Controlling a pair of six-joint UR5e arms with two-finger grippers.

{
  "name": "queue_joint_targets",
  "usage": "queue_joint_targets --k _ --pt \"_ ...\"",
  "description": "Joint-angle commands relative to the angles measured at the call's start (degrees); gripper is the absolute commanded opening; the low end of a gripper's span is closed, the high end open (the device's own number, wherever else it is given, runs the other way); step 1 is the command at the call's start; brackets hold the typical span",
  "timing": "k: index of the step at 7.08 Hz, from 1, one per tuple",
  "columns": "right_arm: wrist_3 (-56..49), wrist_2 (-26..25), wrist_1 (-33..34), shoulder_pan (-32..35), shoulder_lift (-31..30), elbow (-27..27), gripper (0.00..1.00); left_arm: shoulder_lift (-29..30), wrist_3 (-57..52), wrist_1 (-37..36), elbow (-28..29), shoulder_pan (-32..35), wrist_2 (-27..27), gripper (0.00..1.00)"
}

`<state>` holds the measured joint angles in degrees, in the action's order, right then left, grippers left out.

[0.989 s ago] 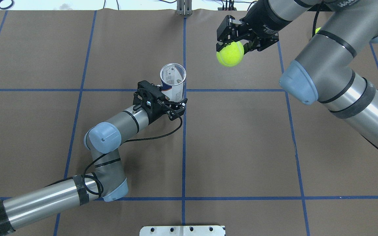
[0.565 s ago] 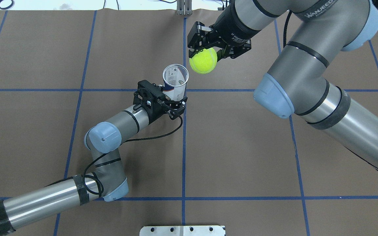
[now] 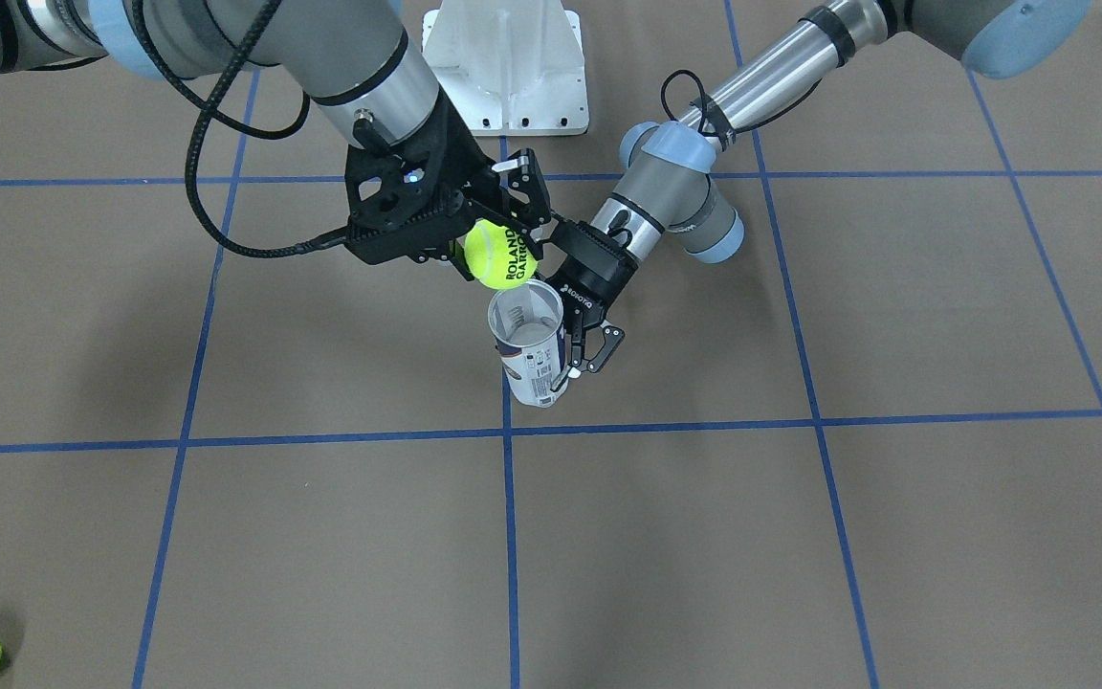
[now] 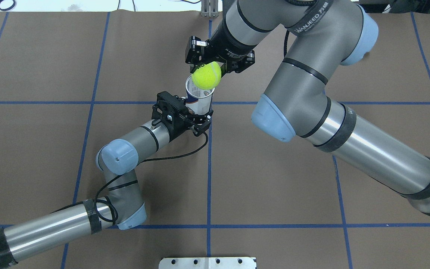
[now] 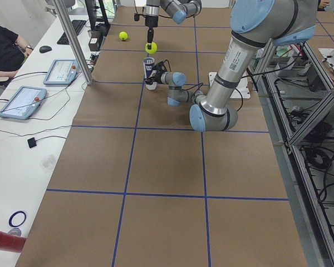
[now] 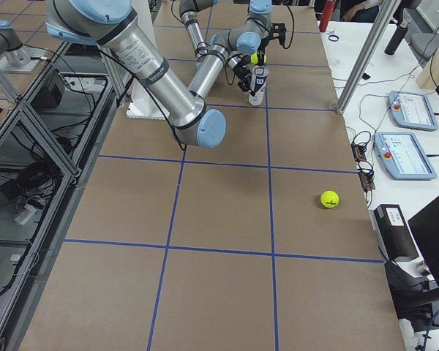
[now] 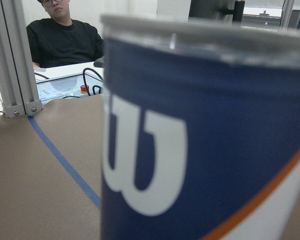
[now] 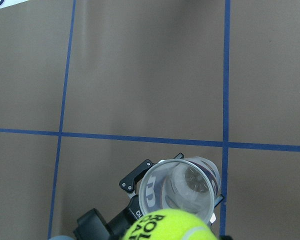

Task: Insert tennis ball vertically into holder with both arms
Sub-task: 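Carry the ball with the right gripper over the can's open top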

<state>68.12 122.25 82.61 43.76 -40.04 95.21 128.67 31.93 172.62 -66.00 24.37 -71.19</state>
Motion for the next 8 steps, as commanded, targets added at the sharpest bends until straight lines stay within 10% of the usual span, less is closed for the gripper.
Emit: queue_joint_targets --k 1,5,6,7,8 --pt "-0.5 -3.0 -0.3 -0.7 3.0 -5.0 0.0 0.0 0.0 0.0 0.0 0.1 0.0 0.83" --pt "-0.2 -4.2 -1.4 -1.7 3.0 -6.2 0.08 0.1 0.0 -0.1 0.0 0.1 0.0 0.84" --pt "-0.2 -4.6 -1.5 -2.1 3.0 -6.2 0.68 0.1 0.0 -0.1 0.0 0.1 0.0 0.84" --pt "-0.2 -6.0 -1.5 -2.6 3.0 -6.2 0.98 0.0 0.0 -0.1 0.0 0.1 0.0 0.84" --pt "-0.1 -6.1 -1.5 -2.6 3.0 -6.1 0.98 0.1 0.0 -0.1 0.0 0.1 0.0 0.84"
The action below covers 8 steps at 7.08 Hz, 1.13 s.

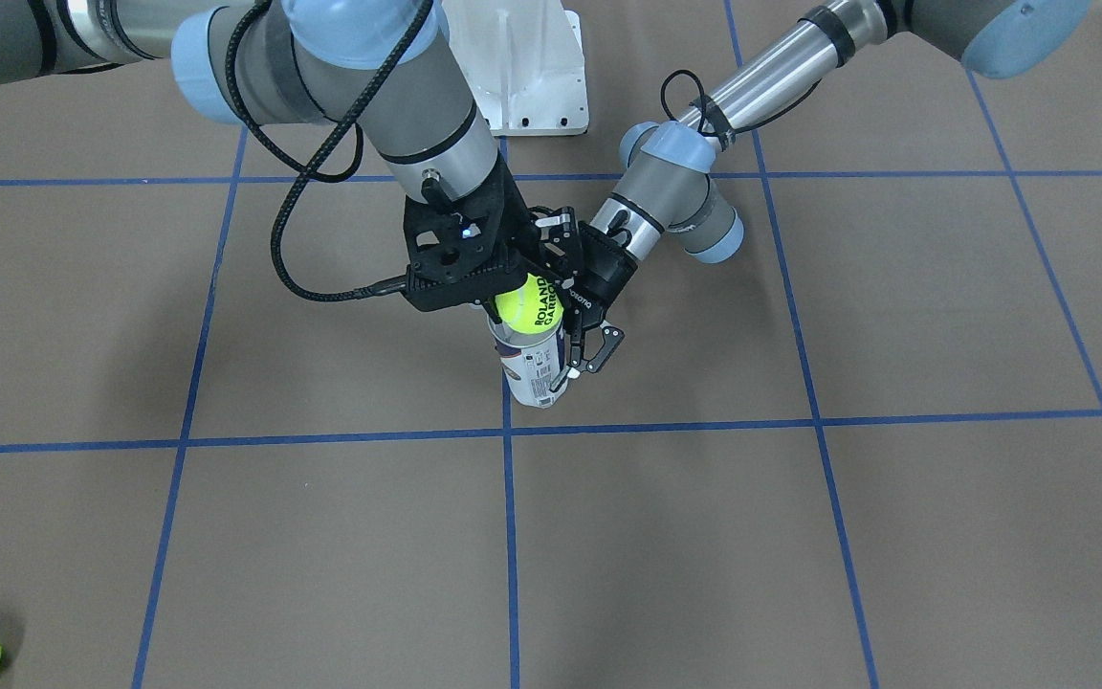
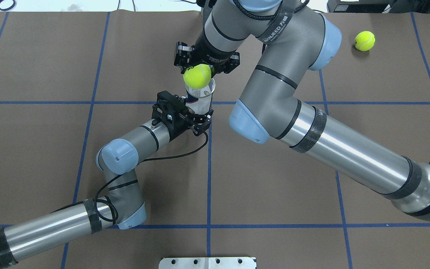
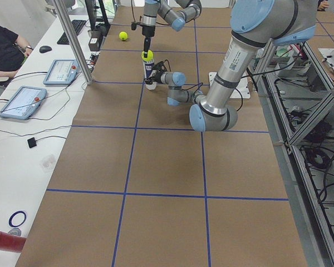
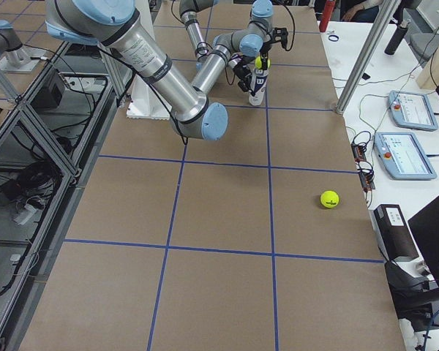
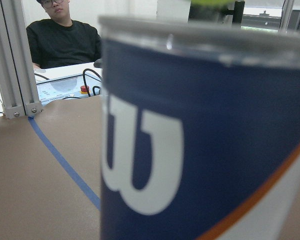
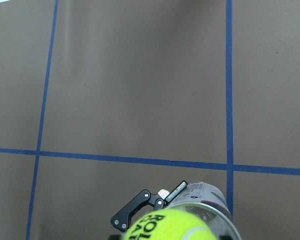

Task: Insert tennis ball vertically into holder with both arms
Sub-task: 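Open the right gripper to drop the ball into the can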

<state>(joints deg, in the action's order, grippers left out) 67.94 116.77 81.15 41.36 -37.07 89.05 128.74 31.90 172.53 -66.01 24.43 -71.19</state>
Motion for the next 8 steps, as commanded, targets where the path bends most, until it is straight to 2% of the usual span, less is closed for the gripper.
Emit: queue_joint_targets --k 1,6,7,8 --pt "0.1 -0.6 -0.1 -0.2 0.0 0.1 0.98 0.0 0.0 0.0 0.0 0.0 0.0 0.84" --pt "-0.4 -0.5 -0.2 0.4 -0.2 0.8 0.99 0.0 -0.1 0.0 0.0 0.0 -0.1 0.84" --pt "-1.4 -0.4 0.1 2.2 -1.0 0.8 0.99 0.0 -0.1 0.0 0.0 0.1 0.0 0.87" --pt "-5.1 -0.2 0.1 5.0 -3.4 0.8 0.99 -0.1 -0.1 0.0 -0.1 0.2 -0.1 0.96"
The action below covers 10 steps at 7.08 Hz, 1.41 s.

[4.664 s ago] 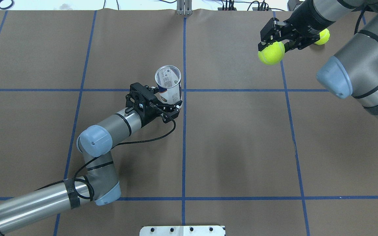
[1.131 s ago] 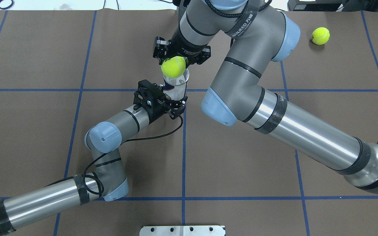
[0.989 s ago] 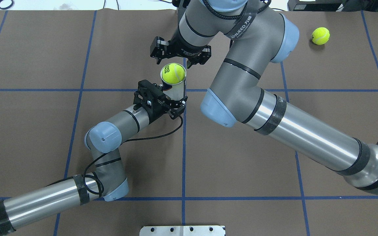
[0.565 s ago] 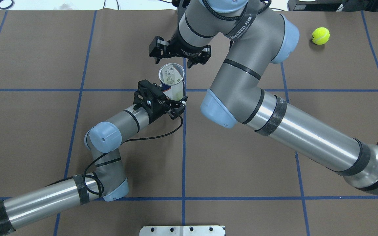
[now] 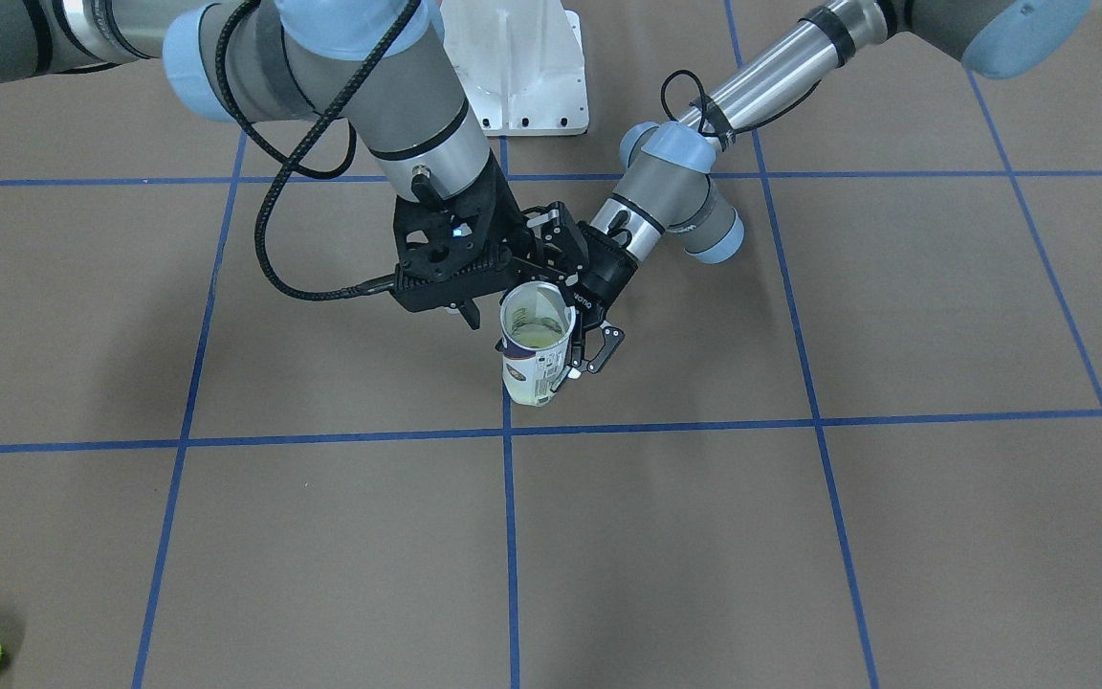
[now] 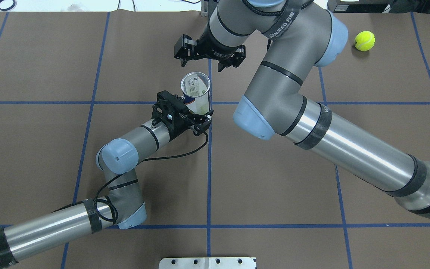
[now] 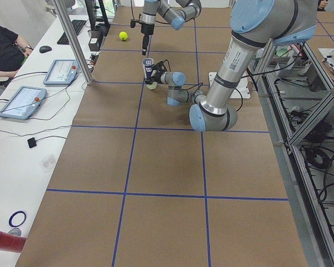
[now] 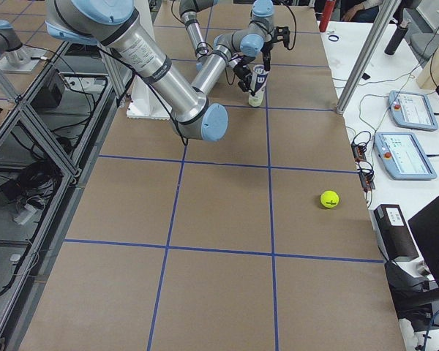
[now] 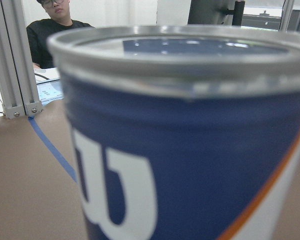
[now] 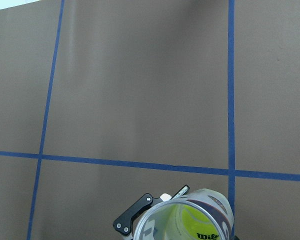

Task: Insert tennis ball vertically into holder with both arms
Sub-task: 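Move the right gripper to the other yellow tennis ball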

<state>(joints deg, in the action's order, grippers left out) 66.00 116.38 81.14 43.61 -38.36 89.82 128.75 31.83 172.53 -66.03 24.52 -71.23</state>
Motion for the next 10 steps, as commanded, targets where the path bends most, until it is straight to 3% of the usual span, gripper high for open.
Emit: queue_joint_targets --k 1,3,5,7,10 --pt "-7.6 0.3 0.3 6.8 -4.6 -0.5 0.99 -0.1 0.0 -0.1 -0.1 0.1 0.0 0.99" --pt "-14.8 -0.3 0.0 13.8 -11.3 -2.2 0.99 -0.1 0.0 -0.1 -0.1 0.1 0.0 0.99" --pt "-30.3 -0.2 -3.1 19.7 -14.0 -10.8 0.99 -0.1 0.0 -0.1 0.0 0.0 0.0 0.99" --pt "-32.3 -1.7 -26.3 22.0 -14.7 -29.5 0.99 -0.3 -0.5 -0.1 0.1 0.3 0.0 0.99" --pt "-41.0 -7.1 -30.8 23.8 -14.4 -39.5 0.99 -0.3 -0.8 -0.1 0.2 0.3 0.0 0.99"
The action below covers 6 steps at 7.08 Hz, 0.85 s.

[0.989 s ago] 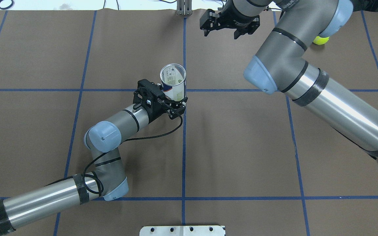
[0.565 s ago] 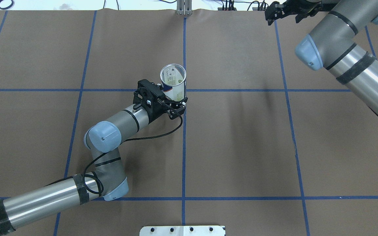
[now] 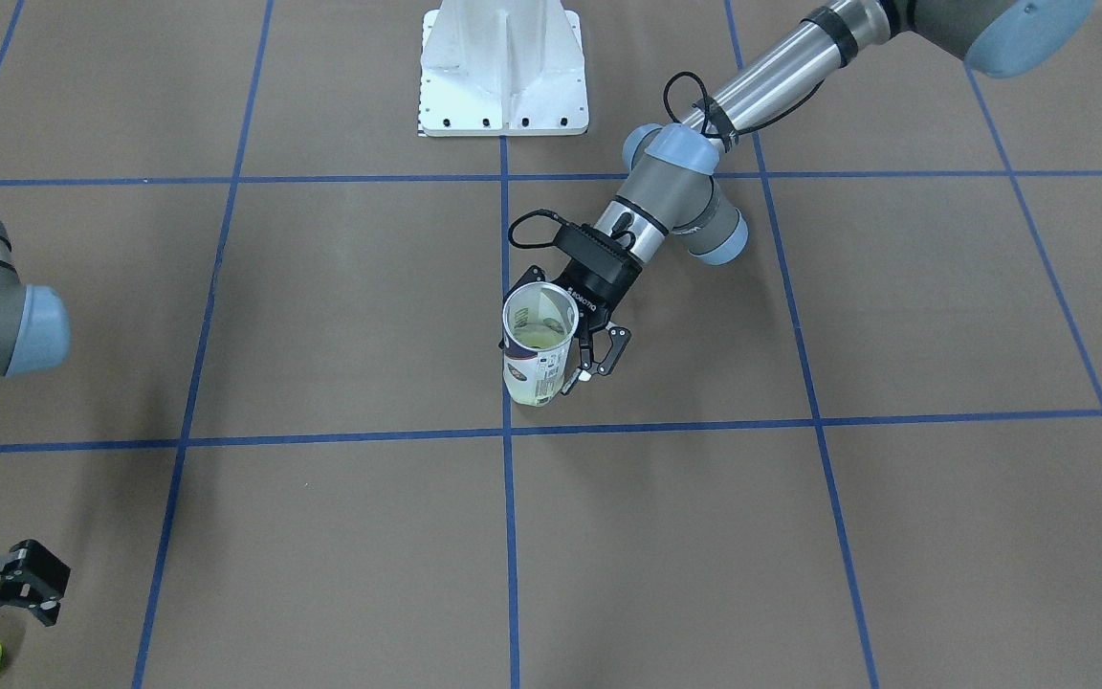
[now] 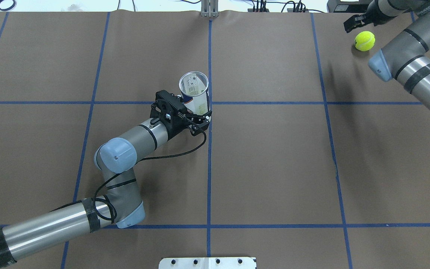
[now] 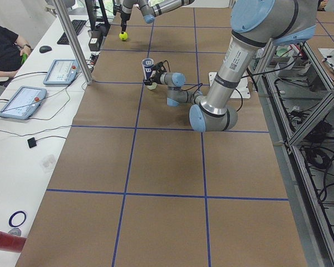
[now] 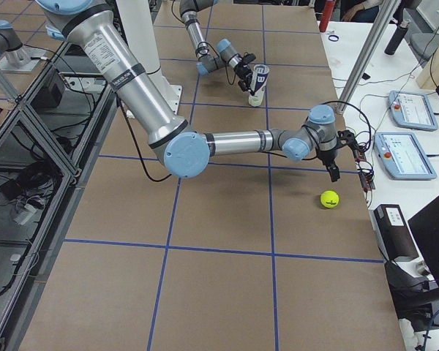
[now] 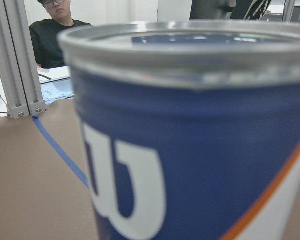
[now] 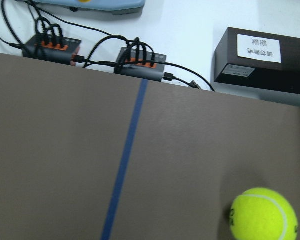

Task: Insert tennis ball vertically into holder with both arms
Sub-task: 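Move the right gripper to the other yellow tennis ball, then lower the right gripper and grasp the second yellow ball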

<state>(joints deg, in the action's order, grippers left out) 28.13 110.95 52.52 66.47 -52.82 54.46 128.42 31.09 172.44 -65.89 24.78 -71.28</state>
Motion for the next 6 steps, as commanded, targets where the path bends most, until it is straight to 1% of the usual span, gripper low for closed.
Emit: queue_joint_targets --k 1,2,4,6 --pt "-3.2 -4.5 -4.9 0.6 0.4 -8.1 0.99 0.0 -0.1 0.0 0.1 0.0 0.0 0.99" --pt "-3.2 -5.0 -6.2 0.5 1.6 -10.8 0.99 0.0 -0.1 0.0 0.2 0.0 0.0 0.99" --pt "-2.6 -5.3 -6.2 0.3 2.9 -11.7 0.99 -0.2 -0.1 0.0 0.3 0.1 0.0 0.99" --pt "0.4 -5.3 -6.2 -1.0 4.7 -12.4 0.99 -0.3 -0.1 0.1 0.7 0.1 0.0 0.99"
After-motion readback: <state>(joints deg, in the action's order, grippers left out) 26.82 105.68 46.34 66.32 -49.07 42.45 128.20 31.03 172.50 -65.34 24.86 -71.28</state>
